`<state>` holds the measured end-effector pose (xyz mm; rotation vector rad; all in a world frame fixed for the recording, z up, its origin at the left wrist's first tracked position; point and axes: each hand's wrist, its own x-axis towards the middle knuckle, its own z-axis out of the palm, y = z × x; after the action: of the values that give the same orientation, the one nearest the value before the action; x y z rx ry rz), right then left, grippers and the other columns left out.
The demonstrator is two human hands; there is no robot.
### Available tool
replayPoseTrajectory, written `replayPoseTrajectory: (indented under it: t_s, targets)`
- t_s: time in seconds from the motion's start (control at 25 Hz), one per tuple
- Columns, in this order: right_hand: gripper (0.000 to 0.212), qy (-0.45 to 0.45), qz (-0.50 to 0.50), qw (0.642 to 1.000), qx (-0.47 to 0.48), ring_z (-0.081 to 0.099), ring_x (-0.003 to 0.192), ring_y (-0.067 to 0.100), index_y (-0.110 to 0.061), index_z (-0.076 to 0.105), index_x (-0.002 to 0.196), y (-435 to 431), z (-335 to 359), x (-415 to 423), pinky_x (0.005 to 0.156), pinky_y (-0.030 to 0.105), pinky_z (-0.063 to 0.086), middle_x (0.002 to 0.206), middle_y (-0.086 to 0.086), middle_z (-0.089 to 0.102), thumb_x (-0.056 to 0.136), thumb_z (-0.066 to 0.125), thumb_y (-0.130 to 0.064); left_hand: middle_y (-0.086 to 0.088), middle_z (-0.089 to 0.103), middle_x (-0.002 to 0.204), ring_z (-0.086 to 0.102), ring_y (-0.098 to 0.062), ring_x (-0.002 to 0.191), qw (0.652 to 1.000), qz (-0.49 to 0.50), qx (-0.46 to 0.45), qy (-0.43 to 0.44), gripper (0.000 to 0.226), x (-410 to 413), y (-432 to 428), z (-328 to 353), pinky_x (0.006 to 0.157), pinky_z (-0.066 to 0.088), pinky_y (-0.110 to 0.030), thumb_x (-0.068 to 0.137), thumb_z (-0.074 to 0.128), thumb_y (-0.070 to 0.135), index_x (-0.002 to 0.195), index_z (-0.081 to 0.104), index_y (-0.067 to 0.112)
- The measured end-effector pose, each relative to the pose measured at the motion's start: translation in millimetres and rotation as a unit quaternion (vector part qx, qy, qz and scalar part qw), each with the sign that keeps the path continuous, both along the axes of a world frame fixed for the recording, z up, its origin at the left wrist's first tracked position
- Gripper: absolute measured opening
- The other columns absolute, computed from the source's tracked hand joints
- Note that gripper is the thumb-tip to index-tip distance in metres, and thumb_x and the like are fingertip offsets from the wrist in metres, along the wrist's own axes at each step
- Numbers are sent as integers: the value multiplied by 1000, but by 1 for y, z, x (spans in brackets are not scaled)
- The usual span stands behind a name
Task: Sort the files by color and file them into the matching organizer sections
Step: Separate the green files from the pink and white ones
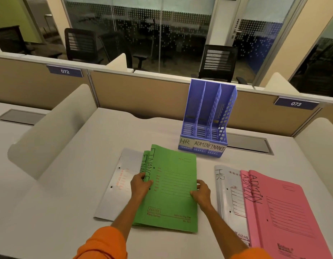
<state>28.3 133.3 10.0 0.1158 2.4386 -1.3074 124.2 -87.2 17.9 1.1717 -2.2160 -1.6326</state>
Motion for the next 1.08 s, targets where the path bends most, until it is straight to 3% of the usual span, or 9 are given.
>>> replayPoseTrajectory:
  t_s: [0.12, 0.28, 0.36, 0.44, 0.6, 1.08]
  targets:
    - [52, 1, 9, 1000, 16, 67, 94, 31, 2, 54, 127, -4, -2, 1, 77, 34, 57, 112, 22, 68, 77, 65, 15, -11, 73, 110, 69, -20, 80, 1000, -13, -15, -24, 35, -4, -4, -7, 59, 51, -18, 80, 70, -1, 115, 69, 6]
    - [43, 17, 24, 998, 48, 67, 96, 34, 5, 58, 119, -8, -8, -1, 84, 44, 58, 111, 22, 68, 77, 64, 15, -13, 74, 105, 65, -14, 70, 996, -35, -49, -61, 27, -6, -10, -15, 57, 53, -20, 80, 71, 3, 107, 71, 4]
    - [40, 18, 26, 998, 61, 67, 95, 33, 5, 59, 116, -11, -8, -1, 82, 43, 59, 110, 22, 69, 77, 65, 13, -12, 67, 111, 65, -19, 85, 992, -27, -86, -84, 31, -7, -14, -16, 72, 58, -33, 78, 73, 12, 107, 68, 6]
    - [38, 20, 18, 997, 74, 68, 92, 33, 5, 60, 114, -13, -7, -2, 79, 38, 59, 109, 21, 70, 77, 68, 10, -11, 55, 120, 58, -26, 107, 984, -18, -135, -119, 48, -10, -18, -16, 89, 53, -41, 76, 76, 24, 118, 60, 9]
    - [43, 20, -5, 995, 97, 66, 96, 36, 10, 57, 116, -21, -7, -4, 76, 35, 53, 110, 25, 67, 76, 72, 3, -14, 53, 122, 56, -31, 112, 989, 4, -69, -130, 64, -17, -24, -15, 91, 52, -45, 72, 81, 30, 123, 52, 5]
    - [31, 20, -37, 990, 138, 60, 80, 23, 6, 59, 105, 15, -10, -13, 64, 29, 52, 103, 19, 68, 78, 72, -1, -15, 63, 119, 63, -29, 106, 992, -42, -15, -117, 59, -37, 3, -24, 89, 57, -45, 65, 87, 26, 115, 62, 4]
